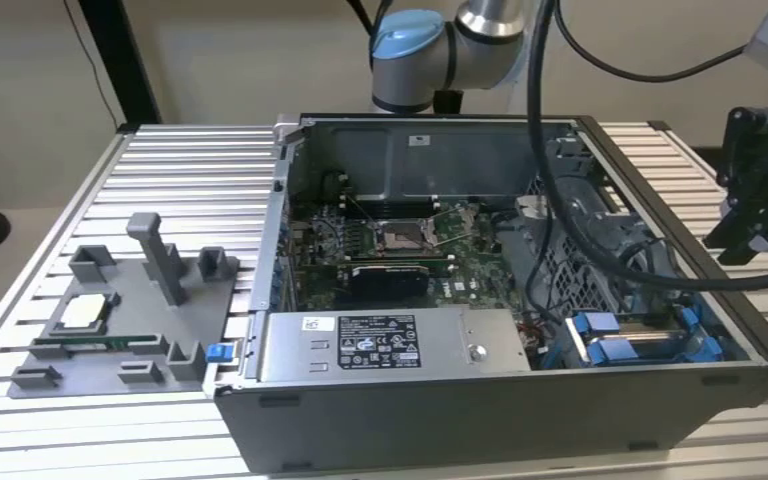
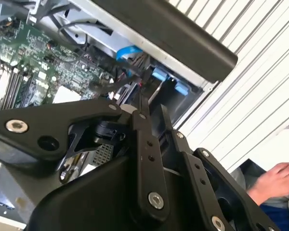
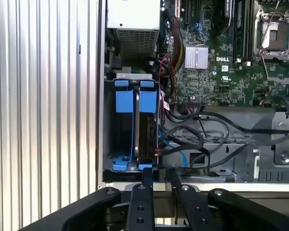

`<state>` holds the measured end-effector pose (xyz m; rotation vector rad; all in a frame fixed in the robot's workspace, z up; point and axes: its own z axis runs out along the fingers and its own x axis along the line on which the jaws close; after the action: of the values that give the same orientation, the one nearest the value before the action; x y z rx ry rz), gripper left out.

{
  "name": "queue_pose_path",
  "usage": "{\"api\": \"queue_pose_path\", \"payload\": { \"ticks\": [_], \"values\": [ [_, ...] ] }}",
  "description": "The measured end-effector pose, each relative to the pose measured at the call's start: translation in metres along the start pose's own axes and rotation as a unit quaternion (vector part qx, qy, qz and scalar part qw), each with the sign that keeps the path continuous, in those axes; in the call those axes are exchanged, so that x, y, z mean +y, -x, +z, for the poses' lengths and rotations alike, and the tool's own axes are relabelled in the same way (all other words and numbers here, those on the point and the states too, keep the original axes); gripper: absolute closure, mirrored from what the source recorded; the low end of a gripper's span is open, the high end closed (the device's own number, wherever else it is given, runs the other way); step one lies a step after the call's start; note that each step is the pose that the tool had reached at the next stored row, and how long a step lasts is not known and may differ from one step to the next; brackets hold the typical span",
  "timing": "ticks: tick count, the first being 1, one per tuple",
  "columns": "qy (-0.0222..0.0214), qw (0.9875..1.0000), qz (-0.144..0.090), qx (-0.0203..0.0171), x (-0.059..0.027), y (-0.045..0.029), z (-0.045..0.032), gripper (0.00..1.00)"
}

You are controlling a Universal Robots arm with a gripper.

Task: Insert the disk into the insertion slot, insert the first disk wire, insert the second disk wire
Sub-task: 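Insert the second disk wire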

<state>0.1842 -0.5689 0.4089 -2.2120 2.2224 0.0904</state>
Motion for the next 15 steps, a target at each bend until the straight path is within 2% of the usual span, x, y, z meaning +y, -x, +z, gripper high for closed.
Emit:
{"api": "queue_pose_path", "payload": {
  "ticks": [5, 10, 11, 15],
  "values": [
    [0.0001, 1.0000, 0.000, 0.0000, -0.0118, 0.0005, 0.0085, 1.00],
    [0.0001, 1.0000, 0.000, 0.0011, -0.0123, 0.0006, 0.0127, 1.00],
    [0.0001, 1.0000, 0.000, 0.0011, -0.0123, 0.0006, 0.0127, 0.00],
    [0.0001, 1.0000, 0.000, 0.0011, -0.0125, 0.0005, 0.0177, 0.00]
  ]
}}
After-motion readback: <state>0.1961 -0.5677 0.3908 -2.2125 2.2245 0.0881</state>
